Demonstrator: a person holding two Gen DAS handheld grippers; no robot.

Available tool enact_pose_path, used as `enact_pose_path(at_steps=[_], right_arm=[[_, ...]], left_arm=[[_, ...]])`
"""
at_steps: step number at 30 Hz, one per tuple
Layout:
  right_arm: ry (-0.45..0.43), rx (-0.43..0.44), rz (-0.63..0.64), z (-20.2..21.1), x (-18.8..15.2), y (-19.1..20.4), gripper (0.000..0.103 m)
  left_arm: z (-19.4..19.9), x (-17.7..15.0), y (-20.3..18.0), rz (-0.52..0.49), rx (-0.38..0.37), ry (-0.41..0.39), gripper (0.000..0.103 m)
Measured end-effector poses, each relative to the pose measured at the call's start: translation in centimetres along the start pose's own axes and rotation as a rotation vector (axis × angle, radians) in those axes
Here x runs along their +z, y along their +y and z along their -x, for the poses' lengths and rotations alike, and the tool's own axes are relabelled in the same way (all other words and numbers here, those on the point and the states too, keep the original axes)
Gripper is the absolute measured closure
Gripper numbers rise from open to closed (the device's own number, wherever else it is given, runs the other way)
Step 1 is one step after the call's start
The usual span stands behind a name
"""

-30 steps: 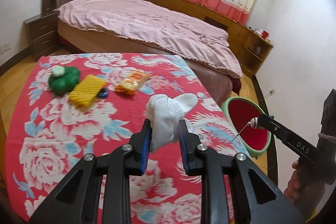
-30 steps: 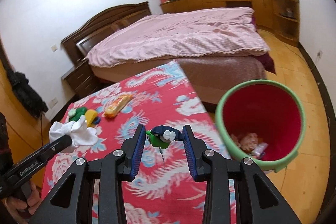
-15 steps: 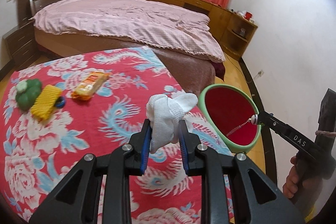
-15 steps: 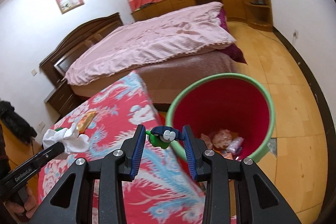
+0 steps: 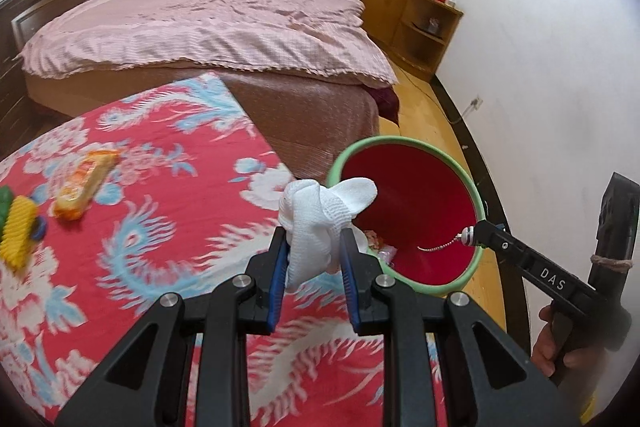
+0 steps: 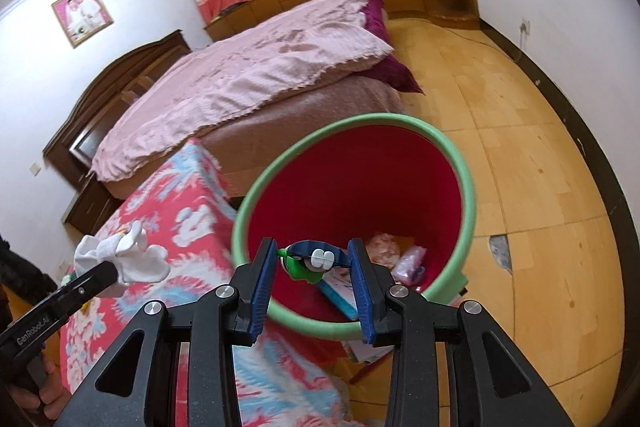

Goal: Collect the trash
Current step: 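Carry the white cloth and green keychain over the bucket, then open both tools to drop the cloth and keychain into the bucket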

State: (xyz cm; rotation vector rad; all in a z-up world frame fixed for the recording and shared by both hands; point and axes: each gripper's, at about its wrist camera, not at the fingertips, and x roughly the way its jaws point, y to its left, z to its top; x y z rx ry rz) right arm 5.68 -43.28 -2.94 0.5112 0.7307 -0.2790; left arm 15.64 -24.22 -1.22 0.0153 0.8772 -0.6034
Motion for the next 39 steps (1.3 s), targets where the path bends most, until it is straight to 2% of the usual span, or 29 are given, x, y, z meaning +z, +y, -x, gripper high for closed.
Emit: enact_pose_path(at_steps=[8,23,30,39], right_arm=[[0.009,-0.042,-0.027,-1.3,0.2,-2.4,0.065],[-0.017,-0.041,-0.066,-1.1,0.8,-3.9,0.065],[-0.028,-0.041,-0.085,-0.7,0.9,-4.3,0.065],[-0.021,-0.036,-0.088,-0.3,0.7,-3.8,0.063]], left_arm=[[-4.0,0.6,-2.2,-0.037,-0.03,0.052,0.078],[-7.6,1.7,-5.0,-0.105,-0.077,0.078,0.077],[-7.6,1.6,-5.9,-0.124,-0.084,0.076,0.059],[-6.3,1.4,-5.3,-0.105,-0.074,0.065,0.059]])
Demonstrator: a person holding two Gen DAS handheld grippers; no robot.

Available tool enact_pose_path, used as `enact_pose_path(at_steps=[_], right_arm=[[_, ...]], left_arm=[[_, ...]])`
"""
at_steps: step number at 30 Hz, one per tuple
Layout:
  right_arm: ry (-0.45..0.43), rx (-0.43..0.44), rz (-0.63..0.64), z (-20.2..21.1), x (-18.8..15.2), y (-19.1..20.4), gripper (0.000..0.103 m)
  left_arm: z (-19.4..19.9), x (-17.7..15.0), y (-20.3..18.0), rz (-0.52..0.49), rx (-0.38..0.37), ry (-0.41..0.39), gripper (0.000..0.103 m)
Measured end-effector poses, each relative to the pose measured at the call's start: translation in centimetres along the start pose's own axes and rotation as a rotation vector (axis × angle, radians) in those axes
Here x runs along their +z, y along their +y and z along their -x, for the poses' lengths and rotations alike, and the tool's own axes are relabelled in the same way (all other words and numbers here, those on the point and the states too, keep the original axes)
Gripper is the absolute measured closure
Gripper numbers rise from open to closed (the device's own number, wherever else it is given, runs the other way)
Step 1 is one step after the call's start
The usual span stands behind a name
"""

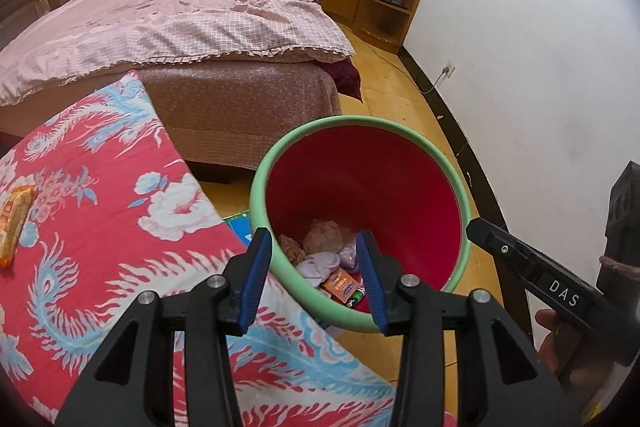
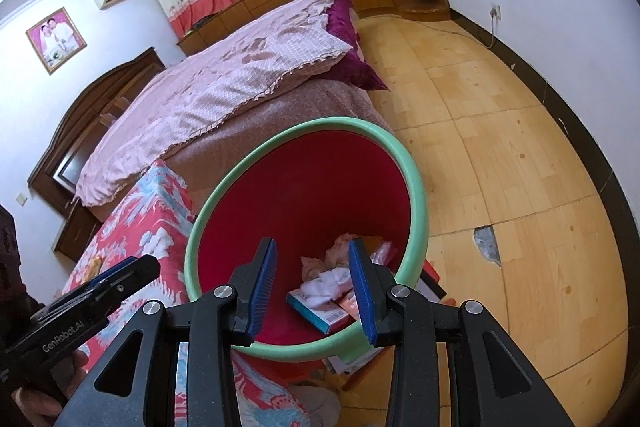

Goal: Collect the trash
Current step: 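Open both tools to drop the cloth and keychain into the bucket, then move both open tools back over the bedspread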

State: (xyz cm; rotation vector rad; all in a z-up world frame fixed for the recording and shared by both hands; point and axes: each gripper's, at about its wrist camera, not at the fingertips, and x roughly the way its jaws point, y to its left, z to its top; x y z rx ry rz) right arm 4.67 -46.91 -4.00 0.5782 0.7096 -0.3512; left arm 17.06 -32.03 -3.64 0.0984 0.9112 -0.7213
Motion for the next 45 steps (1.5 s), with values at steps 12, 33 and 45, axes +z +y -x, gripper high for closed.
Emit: enact_pose_path(at_steps=[12,33,45], right_arm=[[0.007,0.003,0.006,1.1,-0.5,1.6,0.043],[0.048,0.1,0.148,1.6,-2.6,9.8,0.043],[0.087,0.174,0.245,0.8,-3.2,15.9,0.043]], left_arm=[[3.6,-1.3,2.7,0.065,0.058,-0.045,0.053],[11.9,-3.9,12.6,0.233,0.218,-0.155,0.052],[15.5,-5.9,19.6,0.33,0.347,-0.187,0.052]])
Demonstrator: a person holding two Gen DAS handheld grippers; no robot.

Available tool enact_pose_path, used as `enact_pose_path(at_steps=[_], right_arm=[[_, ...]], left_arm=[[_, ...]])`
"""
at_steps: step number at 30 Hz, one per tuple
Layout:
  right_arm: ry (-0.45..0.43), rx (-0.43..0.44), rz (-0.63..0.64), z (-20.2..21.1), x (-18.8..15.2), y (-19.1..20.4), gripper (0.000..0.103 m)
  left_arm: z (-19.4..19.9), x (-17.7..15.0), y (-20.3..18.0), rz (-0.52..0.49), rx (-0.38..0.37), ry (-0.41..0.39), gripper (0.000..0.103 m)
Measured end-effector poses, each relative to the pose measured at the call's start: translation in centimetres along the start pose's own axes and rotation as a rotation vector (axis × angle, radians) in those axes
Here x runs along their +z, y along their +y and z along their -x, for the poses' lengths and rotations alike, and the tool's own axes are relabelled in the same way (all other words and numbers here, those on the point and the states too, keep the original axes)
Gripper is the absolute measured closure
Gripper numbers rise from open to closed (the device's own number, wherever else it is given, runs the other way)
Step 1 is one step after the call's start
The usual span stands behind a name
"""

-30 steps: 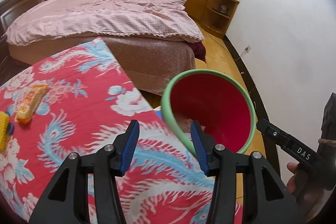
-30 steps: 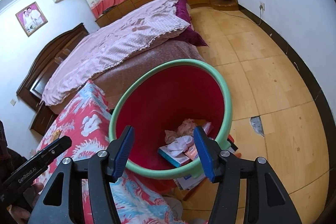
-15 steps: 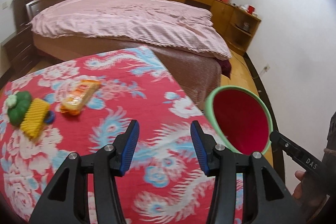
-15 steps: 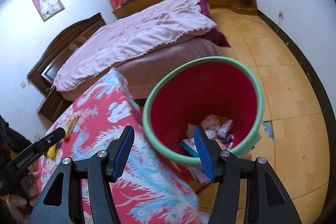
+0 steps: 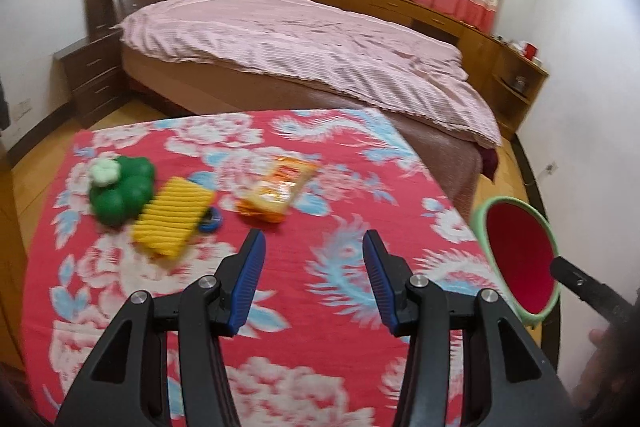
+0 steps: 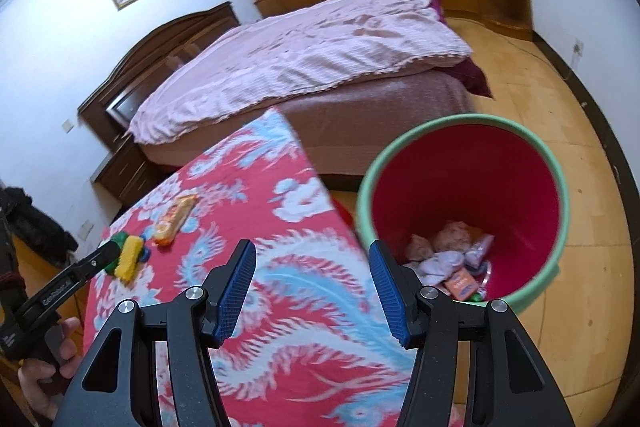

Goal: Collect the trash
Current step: 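Move both open tools back over the bedspread, then grasp the yellow foam net with the left tool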

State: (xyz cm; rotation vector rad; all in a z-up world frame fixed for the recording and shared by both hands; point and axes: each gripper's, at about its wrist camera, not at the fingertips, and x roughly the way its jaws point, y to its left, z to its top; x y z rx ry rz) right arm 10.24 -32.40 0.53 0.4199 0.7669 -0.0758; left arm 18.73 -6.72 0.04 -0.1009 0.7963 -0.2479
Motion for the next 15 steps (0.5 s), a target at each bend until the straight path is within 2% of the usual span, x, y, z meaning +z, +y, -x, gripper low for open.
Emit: enact_pose_path(at_steps=[9,15], right_arm=[[0.021,0.039,0.078,-2.4,1.3,4.8,0.043],[0.052,0.054,0.119,-4.6,1.6,7.6,0.043]], left_arm=[[-1.1,0.9,5.5,0.026,0.092,0.017,0.052],[-4.0,1.1,8.1,0.031,0.123,0.069,0.052]])
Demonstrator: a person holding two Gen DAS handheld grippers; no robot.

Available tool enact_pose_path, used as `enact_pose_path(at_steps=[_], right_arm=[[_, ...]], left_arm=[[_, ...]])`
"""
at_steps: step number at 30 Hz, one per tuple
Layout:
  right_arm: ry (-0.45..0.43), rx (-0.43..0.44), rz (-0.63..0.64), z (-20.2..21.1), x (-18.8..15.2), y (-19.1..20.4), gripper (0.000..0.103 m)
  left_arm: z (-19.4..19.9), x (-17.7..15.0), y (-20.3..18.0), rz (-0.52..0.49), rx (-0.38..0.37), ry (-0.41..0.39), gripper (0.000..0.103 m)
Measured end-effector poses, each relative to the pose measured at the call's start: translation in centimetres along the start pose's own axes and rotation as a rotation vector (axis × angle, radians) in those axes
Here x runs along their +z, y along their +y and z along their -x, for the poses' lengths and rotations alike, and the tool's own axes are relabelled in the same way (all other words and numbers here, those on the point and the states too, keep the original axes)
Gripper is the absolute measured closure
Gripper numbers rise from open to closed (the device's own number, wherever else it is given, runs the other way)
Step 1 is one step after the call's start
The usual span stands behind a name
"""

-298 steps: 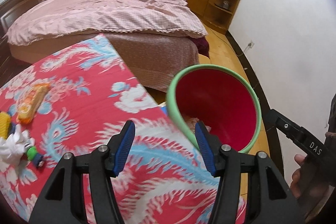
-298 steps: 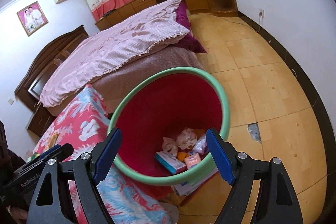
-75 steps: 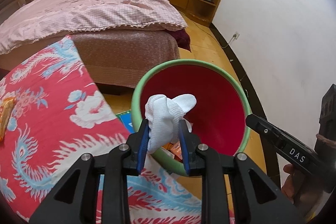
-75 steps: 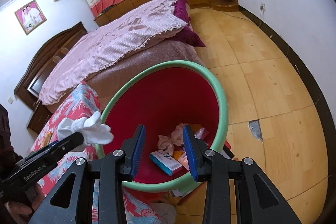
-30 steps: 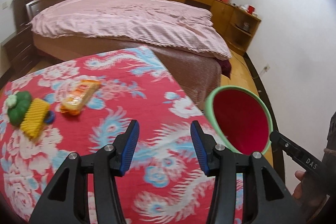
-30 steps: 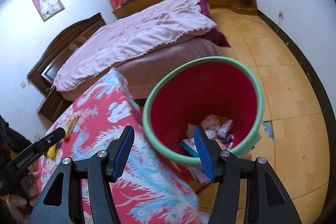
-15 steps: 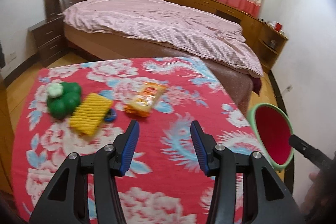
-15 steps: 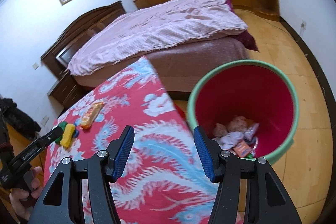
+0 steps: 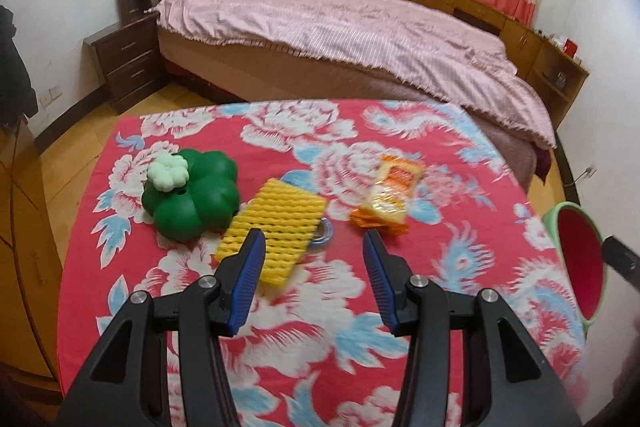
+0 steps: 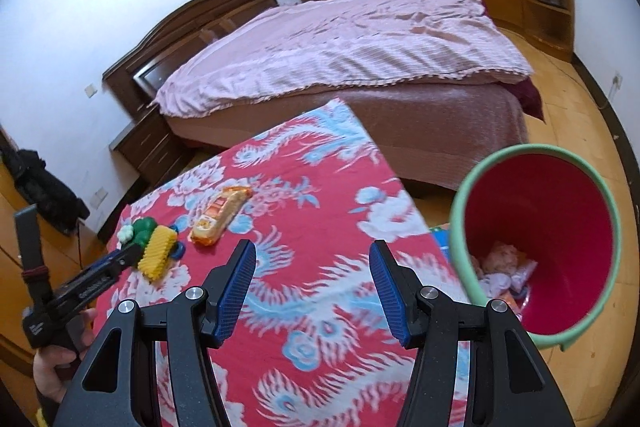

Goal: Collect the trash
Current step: 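Grasp the yellow foam net with the left tool, then grasp the orange snack bag with the right tool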

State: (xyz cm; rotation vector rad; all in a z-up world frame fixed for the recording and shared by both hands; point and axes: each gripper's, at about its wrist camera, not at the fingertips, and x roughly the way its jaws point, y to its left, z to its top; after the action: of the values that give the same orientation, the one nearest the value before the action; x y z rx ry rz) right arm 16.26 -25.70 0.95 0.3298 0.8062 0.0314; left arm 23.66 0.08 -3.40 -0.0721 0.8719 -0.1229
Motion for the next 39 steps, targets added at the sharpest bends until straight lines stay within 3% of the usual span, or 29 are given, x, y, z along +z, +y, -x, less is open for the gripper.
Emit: enact_pose_path(at_steps=[11,17,25,31,39], right_arm=[[0.057,0.021,0.05,-5.2,0.9,3.5,0.042],[0.098,0.016,0.074,-7.9,0.8,5.3,0.042],[0.147,0.011,0.115,-11.6,0.4,8.0,0.042],[0.174,0.013,0.14,-14.3,0.5,10.4,0.042],[0.178,-0.001,0.141,-17.0,0.5,12.7,0.042]], left_arm=[[-4.6,-1.0,2.3,0.016,0.042,0.053,0.046],[-4.8,-1.2,3.5,0.069,0.012,0.016,0.046],[-4.4,-1.5,5.5,0.172,-0.034,-0.013,0.076],[-4.4,-1.6,6.5,0.214,-0.074,-0.018,0.084],[-4.3,-1.8,7.1,0.241,-0.1,-0.018,0.085]])
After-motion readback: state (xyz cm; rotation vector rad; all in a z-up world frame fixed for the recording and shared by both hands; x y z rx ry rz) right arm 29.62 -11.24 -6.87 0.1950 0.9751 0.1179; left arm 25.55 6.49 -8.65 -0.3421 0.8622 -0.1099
